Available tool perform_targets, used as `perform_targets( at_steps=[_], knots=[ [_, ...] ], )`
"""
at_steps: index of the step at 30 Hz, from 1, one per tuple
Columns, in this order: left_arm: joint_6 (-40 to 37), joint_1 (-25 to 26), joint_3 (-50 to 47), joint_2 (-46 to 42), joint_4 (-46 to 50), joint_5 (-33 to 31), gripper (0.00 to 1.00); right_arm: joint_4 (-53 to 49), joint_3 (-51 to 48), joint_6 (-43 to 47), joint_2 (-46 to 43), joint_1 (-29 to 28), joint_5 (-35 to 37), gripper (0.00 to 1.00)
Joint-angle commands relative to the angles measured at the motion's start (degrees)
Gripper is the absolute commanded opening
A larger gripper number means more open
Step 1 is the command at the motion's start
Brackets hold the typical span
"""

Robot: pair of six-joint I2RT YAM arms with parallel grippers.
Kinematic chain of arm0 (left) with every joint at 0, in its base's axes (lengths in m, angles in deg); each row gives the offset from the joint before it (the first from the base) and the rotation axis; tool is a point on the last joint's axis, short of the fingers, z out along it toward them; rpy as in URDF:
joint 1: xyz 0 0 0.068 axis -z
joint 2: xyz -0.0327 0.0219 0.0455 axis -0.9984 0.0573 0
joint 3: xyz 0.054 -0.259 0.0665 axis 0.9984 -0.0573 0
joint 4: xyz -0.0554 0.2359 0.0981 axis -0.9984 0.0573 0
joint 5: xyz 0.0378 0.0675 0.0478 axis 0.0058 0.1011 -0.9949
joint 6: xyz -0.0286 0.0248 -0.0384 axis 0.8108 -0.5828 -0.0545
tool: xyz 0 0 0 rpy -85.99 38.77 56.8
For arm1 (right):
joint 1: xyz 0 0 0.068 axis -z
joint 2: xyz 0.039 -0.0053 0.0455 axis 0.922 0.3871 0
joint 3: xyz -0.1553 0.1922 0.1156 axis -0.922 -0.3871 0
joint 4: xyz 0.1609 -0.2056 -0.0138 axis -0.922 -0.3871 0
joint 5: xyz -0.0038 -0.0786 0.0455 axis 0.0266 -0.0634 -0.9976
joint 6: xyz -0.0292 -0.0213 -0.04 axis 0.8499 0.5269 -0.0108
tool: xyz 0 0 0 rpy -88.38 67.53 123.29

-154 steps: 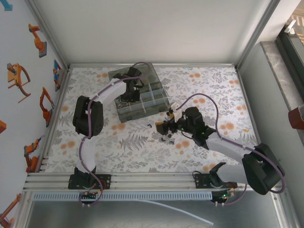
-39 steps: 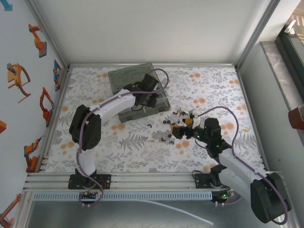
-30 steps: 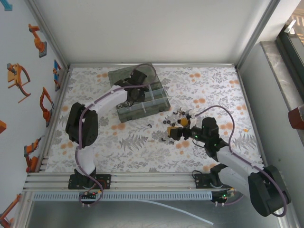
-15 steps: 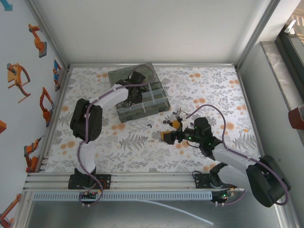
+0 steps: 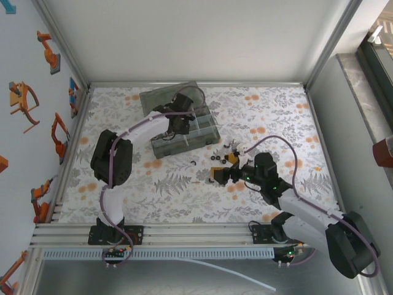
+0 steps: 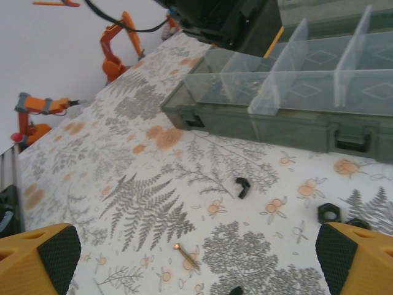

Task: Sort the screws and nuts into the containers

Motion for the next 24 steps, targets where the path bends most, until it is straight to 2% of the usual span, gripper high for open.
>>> perform_targets(
  at_steps=[1, 5, 13, 18, 24],
  knots=[
    [-6.6, 5.5, 1.2, -2.8, -5.9, 6.9, 0.33, -5.9, 1.8, -0.6, -1.9, 3.1, 9.0, 1.00],
    [-7.6, 8.7, 7.9, 3.1, -5.0, 13.8, 0.37, -5.3, -0.9, -4.9, -5.8, 9.1, 9.9, 0.99],
    [-9.9, 12.5, 18.9, 14.6, -6.1, 21.6, 0.38, -7.1, -2.7, -6.0, -11.8, 11.2, 9.6, 1.00],
    [-9.7, 13.9, 26.7, 20.8, -1.6, 21.8, 0.35, -7.0, -2.6, -6.1, -11.7, 11.6, 8.8, 1.00],
    [-8.8, 14.9, 32.7, 26.0, 4.6, 15.4, 0.32, -6.6, -2.4, -6.1, -11.2, 11.6, 7.8, 1.00]
  ],
)
